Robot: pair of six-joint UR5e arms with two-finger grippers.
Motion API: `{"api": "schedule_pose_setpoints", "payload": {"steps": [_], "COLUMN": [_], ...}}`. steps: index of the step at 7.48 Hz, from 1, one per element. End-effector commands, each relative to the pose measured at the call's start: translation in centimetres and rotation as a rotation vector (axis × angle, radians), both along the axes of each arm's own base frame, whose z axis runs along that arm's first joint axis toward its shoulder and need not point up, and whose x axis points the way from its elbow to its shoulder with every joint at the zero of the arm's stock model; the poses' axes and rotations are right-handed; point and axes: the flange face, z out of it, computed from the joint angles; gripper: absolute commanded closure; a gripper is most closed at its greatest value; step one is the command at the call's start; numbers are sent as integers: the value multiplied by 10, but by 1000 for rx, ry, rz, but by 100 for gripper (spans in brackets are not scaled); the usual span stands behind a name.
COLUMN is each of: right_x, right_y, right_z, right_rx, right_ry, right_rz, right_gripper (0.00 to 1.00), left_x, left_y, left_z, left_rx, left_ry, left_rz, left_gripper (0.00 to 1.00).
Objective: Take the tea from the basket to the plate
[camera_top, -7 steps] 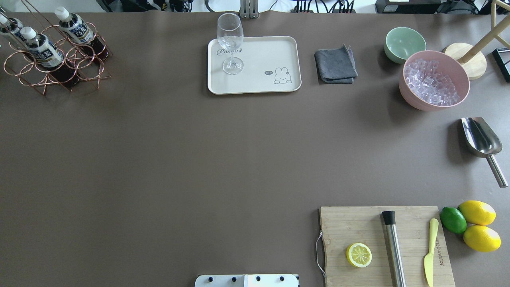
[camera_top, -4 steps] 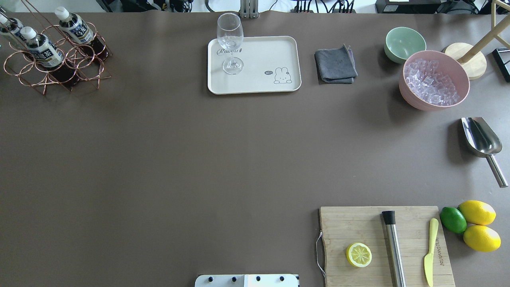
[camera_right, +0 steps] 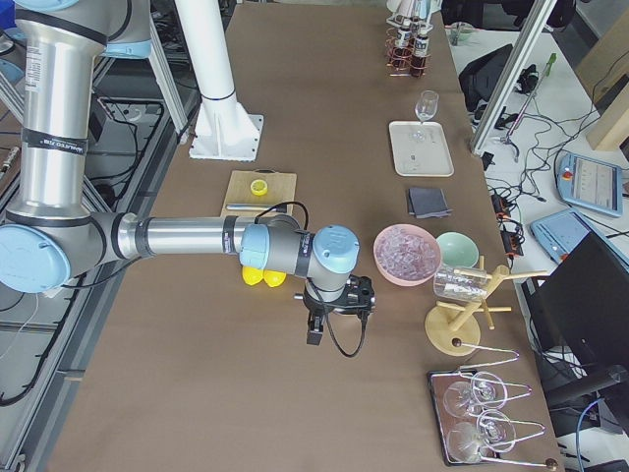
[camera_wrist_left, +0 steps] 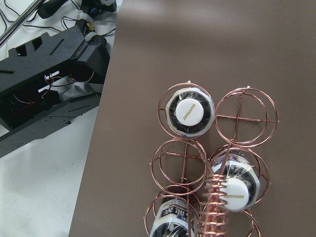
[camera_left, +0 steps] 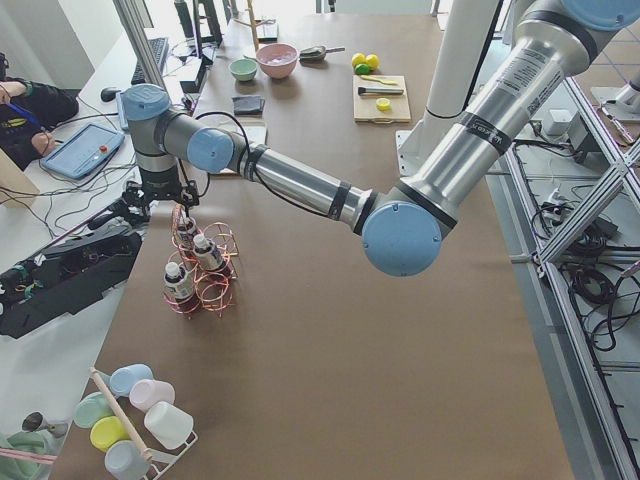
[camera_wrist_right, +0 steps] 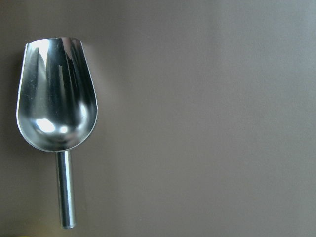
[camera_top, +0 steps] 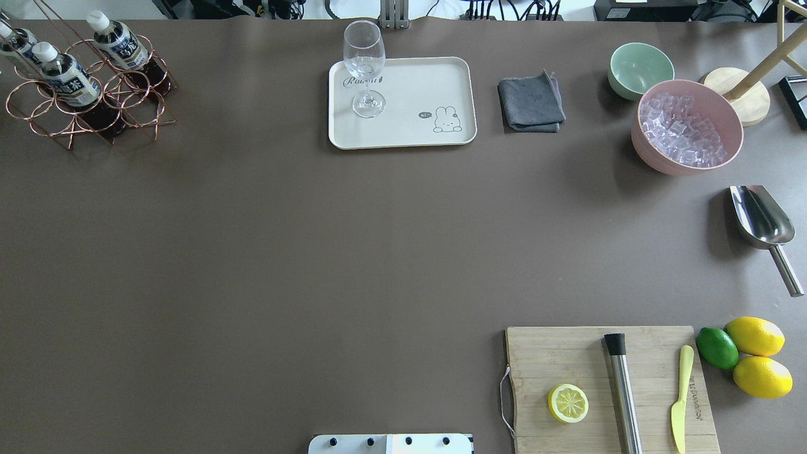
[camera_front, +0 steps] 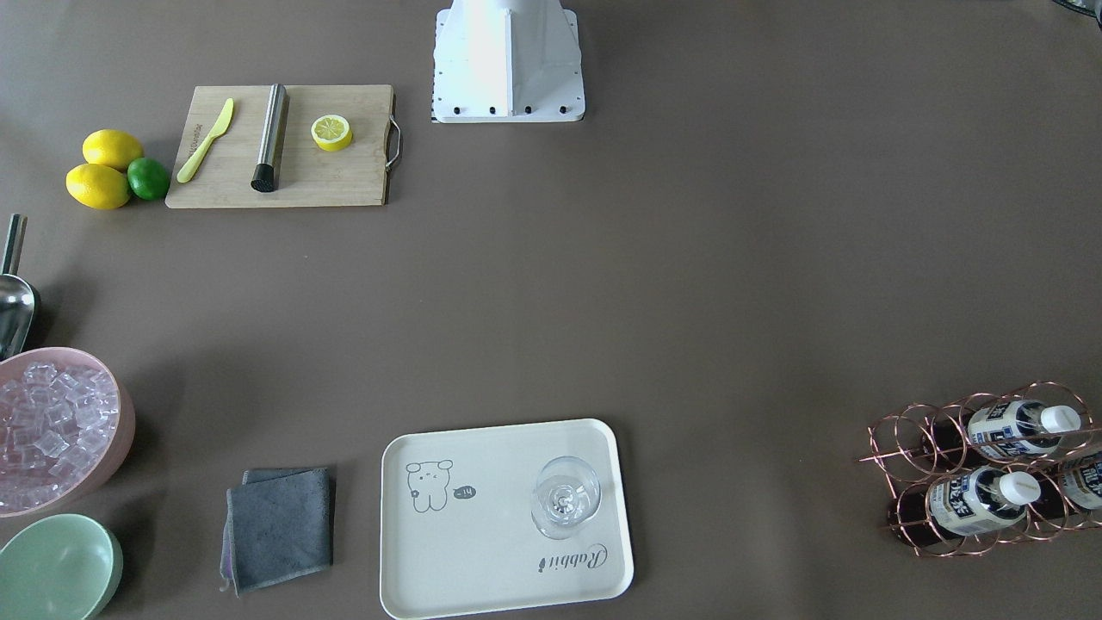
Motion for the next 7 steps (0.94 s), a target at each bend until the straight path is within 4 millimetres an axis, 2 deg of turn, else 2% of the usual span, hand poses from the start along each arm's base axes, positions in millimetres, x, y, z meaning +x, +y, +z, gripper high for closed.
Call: {"api": "schedule_pose_setpoints", "payload": {"steps": [1, 2, 3, 4, 5, 7], "right_x": [-1, 0, 0, 0, 0, 0], "right_y": [0, 0, -1, -1, -4, -5], "right_z": [0, -1, -2, -2, -3, -4], "right_rx": [-3, -1, 3, 3, 4, 5], "right_ry": [1, 1, 0, 0, 1, 1], "right_rz": [1, 2, 1, 1, 3, 5], "right_gripper": [0, 0, 0, 0, 0, 0], "left_x": [3, 4, 5, 5, 5, 4], "left_y": [1, 5, 8, 8, 8, 11], "left_z": [-1, 8, 11, 11, 11, 1], "left_rx": [-1, -14, -17, -15, -16, 10], "left_ry": [2, 16, 32, 32, 31, 32], "left_rz": [3, 10, 19, 20, 20, 25], "left_gripper": [4, 12, 33, 74, 100, 100]}}
